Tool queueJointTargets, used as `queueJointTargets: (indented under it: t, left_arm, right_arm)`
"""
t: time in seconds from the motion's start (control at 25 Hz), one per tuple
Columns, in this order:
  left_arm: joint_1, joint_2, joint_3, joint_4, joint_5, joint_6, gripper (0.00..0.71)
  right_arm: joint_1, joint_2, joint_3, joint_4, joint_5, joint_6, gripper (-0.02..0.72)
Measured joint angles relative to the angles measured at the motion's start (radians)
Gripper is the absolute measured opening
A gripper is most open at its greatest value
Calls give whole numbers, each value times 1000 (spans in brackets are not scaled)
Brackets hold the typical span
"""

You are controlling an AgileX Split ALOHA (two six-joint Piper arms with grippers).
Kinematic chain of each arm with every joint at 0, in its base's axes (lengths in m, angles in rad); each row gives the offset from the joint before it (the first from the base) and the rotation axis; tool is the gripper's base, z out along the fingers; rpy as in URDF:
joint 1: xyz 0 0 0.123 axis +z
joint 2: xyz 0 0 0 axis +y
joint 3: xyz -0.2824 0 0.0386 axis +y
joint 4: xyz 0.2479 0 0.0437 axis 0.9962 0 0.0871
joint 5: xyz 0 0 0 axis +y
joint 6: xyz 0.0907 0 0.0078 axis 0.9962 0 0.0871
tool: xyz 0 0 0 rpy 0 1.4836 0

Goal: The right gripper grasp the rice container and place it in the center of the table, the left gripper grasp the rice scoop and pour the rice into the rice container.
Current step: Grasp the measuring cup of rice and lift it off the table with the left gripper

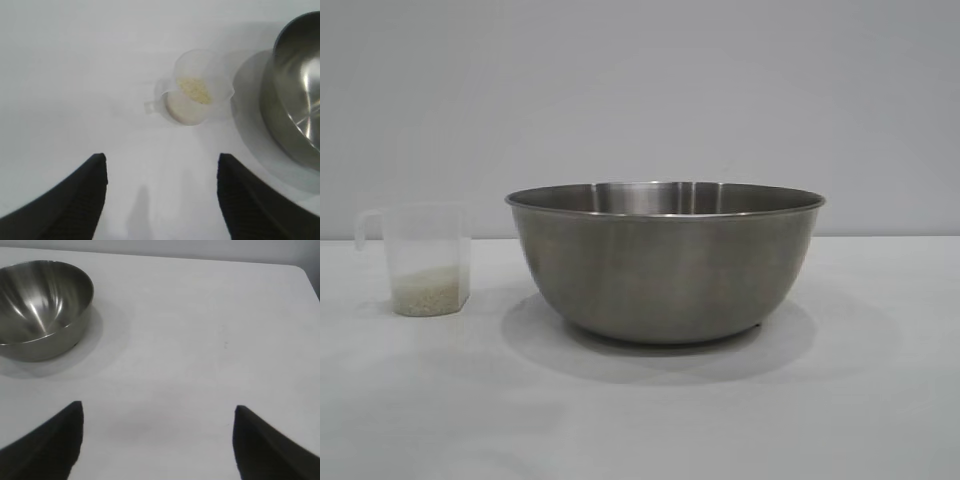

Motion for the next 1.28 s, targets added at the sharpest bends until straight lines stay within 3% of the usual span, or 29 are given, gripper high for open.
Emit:
queueJointTargets:
  t: [0.32, 0.56, 0.68, 0.84, 1.04, 1.28]
  left_arm:
    - [-14, -6, 198, -40, -256, 0, 414]
    - [-134, 21, 372, -14, -576, 0, 414]
    - [-165, 73, 439, -7, -795, -2, 414]
    - [-169, 197, 445, 46, -1024, -43, 414]
    - [-169, 460, 445, 107, -1295, -78, 414]
    - [-169, 748, 388, 125, -1333, -159, 414]
  right_arm:
    - [0, 0, 0, 0, 0, 0, 526]
    - [0, 0, 0, 0, 0, 0, 526]
    - [0, 0, 0, 0, 0, 0, 526]
    - [0, 0, 0, 0, 0, 0, 526]
    - [0, 0, 0, 0, 0, 0, 526]
    - [0, 0, 0, 0, 0, 0, 526]
